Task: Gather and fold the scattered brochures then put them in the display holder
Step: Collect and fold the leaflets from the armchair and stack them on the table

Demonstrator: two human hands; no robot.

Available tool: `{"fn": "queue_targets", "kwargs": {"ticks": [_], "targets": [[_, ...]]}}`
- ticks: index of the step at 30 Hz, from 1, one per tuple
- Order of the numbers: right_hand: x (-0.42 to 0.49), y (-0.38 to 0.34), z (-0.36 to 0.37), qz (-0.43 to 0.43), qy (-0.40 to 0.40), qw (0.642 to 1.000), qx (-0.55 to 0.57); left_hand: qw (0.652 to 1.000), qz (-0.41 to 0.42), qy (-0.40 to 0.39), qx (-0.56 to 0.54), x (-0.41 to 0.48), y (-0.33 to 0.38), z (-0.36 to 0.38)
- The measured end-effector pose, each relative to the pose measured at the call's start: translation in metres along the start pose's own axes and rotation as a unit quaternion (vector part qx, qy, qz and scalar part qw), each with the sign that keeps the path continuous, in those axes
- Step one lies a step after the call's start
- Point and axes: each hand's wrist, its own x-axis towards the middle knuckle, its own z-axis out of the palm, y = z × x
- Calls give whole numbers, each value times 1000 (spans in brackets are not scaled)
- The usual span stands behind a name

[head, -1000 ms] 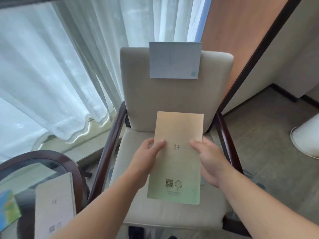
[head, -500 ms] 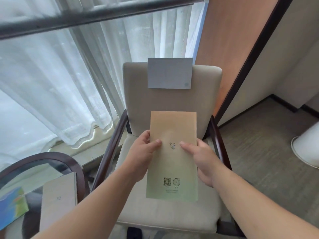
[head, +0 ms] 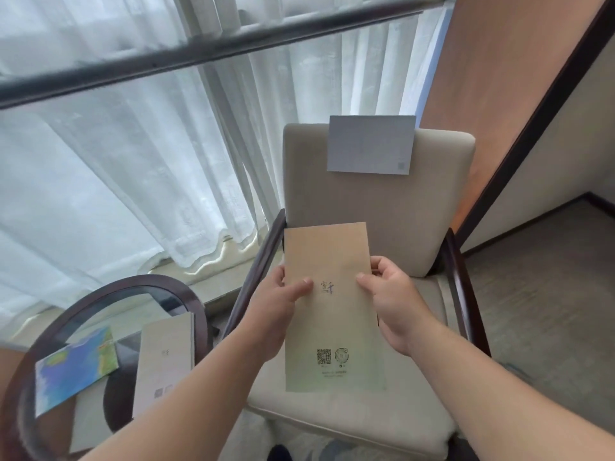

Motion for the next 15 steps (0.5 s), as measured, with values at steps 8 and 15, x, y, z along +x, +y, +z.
{"fn": "queue_targets", "kwargs": {"ticks": [8, 15], "targets": [[5, 9, 58, 77, -72, 994, -38, 999, 32, 35, -21, -9, 5, -64], [13, 31, 165, 72, -119, 989, -44, 984, 41, 163, 56, -20, 4, -165]]}}
